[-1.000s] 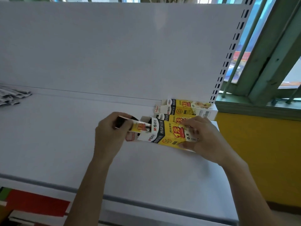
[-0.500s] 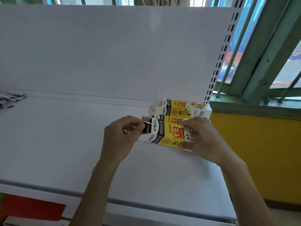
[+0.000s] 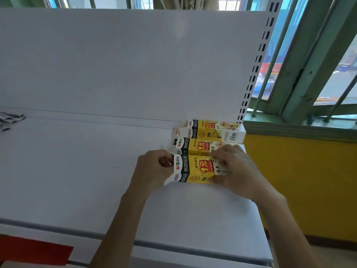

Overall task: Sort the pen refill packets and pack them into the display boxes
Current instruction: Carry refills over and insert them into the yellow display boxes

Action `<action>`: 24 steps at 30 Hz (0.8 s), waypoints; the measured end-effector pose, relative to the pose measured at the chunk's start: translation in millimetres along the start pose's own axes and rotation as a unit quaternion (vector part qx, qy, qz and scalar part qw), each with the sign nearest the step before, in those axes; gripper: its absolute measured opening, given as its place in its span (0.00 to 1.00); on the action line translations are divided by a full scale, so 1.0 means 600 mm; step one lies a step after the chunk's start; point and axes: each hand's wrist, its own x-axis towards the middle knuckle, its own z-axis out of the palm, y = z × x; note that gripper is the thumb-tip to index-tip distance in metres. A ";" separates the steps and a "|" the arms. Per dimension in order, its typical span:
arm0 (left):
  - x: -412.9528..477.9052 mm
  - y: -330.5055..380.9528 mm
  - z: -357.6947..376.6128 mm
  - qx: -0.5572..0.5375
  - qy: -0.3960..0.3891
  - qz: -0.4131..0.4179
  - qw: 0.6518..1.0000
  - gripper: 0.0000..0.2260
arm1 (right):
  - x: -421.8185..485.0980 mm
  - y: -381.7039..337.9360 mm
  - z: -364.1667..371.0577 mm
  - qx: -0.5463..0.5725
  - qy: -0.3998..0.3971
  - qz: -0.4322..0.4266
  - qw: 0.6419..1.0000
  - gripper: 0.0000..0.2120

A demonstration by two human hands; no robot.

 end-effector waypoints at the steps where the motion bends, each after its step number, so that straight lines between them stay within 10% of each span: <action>1: -0.001 -0.002 0.003 -0.009 0.001 -0.004 1.000 0.06 | 0.001 0.001 0.004 0.007 -0.003 0.004 1.000 0.31; 15: -0.171 -0.096 -0.113 0.158 0.186 -0.043 0.969 0.15 | 0.074 -0.168 0.058 0.137 0.014 -0.172 0.975 0.22; 24: -0.403 -0.160 -0.256 0.267 0.353 -0.214 0.871 0.15 | -0.004 -0.487 0.212 0.248 -0.106 -0.405 0.874 0.22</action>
